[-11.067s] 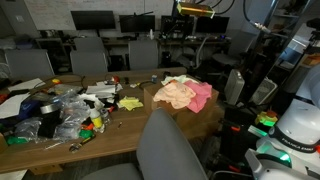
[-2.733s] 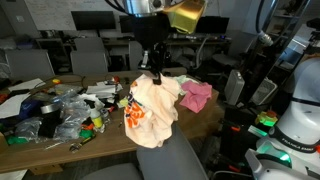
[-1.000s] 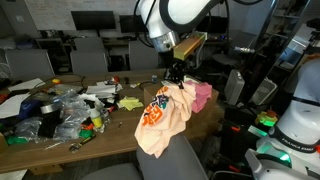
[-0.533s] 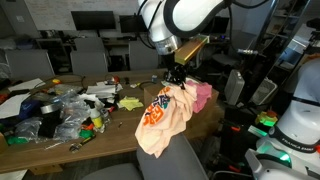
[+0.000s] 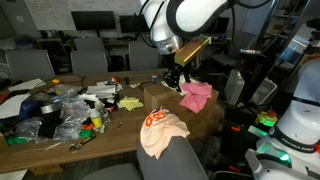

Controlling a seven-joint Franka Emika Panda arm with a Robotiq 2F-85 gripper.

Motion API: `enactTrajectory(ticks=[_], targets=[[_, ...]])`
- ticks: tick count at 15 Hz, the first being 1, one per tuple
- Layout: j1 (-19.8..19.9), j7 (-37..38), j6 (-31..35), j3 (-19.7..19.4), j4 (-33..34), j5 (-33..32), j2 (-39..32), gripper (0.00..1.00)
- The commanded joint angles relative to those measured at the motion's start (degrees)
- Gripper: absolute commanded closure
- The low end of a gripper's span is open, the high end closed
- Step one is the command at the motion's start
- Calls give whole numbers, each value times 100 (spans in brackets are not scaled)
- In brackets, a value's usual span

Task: Pick the clothes and put them on the back rest of the chair

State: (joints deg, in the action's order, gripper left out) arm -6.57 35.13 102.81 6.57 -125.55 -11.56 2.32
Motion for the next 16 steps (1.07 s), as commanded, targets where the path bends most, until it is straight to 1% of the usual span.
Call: enactTrajectory(ticks=[1,2,4,6,9,13,16], targets=[[30,173,115,20,-137,-136,196,3],[35,197,119,16,-133,-145,197,0],[56,258,171,-2,-119,-160,201,0],[134,344,455,-72,-66,-157,217,0],[357,409,996,-268,149,77,270,0],[694,576,1556,-548,411,118,331,0],[937,789,1980,-743,482,195,386,0]])
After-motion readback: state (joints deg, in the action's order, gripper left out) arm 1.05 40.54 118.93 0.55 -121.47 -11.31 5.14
